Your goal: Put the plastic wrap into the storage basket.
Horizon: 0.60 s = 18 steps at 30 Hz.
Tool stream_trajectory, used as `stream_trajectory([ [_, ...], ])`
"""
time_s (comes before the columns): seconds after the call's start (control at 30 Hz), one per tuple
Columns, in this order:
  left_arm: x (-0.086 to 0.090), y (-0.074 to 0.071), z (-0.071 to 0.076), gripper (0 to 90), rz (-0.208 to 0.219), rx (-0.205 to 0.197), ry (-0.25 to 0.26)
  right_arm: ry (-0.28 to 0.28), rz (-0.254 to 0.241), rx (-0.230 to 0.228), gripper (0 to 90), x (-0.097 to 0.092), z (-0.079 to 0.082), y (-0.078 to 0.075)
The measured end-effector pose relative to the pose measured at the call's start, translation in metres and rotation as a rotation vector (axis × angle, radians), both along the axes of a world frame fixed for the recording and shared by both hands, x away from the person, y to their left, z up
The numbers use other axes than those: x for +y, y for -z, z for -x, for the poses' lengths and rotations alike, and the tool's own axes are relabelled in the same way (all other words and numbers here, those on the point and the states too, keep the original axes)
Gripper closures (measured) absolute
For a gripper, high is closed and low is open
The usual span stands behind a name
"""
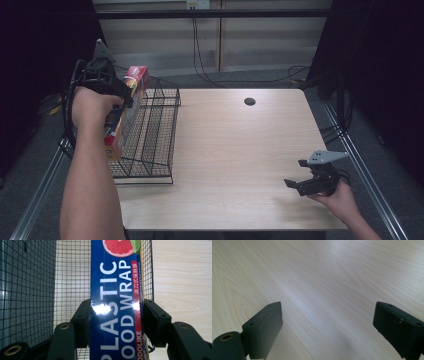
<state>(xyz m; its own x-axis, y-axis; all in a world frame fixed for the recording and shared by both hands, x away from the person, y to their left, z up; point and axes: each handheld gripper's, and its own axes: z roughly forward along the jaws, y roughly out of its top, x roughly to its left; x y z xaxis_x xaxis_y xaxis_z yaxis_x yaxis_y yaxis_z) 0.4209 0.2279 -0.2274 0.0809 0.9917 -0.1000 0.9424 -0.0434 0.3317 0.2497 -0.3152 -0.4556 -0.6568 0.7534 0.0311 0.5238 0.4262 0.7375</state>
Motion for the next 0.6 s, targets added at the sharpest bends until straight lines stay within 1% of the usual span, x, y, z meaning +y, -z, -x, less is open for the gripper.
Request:
stream_trajectory([
  [0.1, 0.002, 0.000, 0.001, 46.7, -0.006, 0.003, 0.000, 0.001, 0.000, -0.001, 8.9, 0.000, 0.000, 0.000],
  [0.13, 0.003, -0.001, 0.001, 46.7, -0.006, 0.002, -0.015, 0.000, 0.000, 0.000, 8.9, 0.000, 0.000, 0.000],
  [0.2, 0.004, -0.001, 0.001, 46.7, -0.014, 0.003, -0.009, 0.000, -0.001, 0.001, 8.9, 0.000, 0.000, 0.000],
  [0.23, 0.004, -0.002, 0.002, 46.7, -0.004, 0.004, -0.021, 0.002, -0.002, 0.003, 8.9, 0.000, 0.000, 0.000],
  [0.43, 0.010, -0.003, 0.003, 46.7, -0.007, 0.000, -0.026, 0.002, -0.003, 0.001, 8.9, 0.000, 0.000, 0.000],
  [0.47, 0.011, -0.003, 0.003, 46.7, -0.007, 0.000, -0.034, 0.002, -0.002, 0.002, 8.9, 0.000, 0.000, 0.000],
  [0.5, 0.013, -0.004, 0.003, 46.7, -0.021, -0.004, -0.030, 0.002, -0.002, 0.005, 8.9, 0.001, 0.000, 0.001],
  [0.6, 0.016, -0.004, 0.004, 46.7, -0.015, -0.003, -0.037, 0.000, 0.000, 0.006, 8.9, 0.002, 0.000, 0.001],
])
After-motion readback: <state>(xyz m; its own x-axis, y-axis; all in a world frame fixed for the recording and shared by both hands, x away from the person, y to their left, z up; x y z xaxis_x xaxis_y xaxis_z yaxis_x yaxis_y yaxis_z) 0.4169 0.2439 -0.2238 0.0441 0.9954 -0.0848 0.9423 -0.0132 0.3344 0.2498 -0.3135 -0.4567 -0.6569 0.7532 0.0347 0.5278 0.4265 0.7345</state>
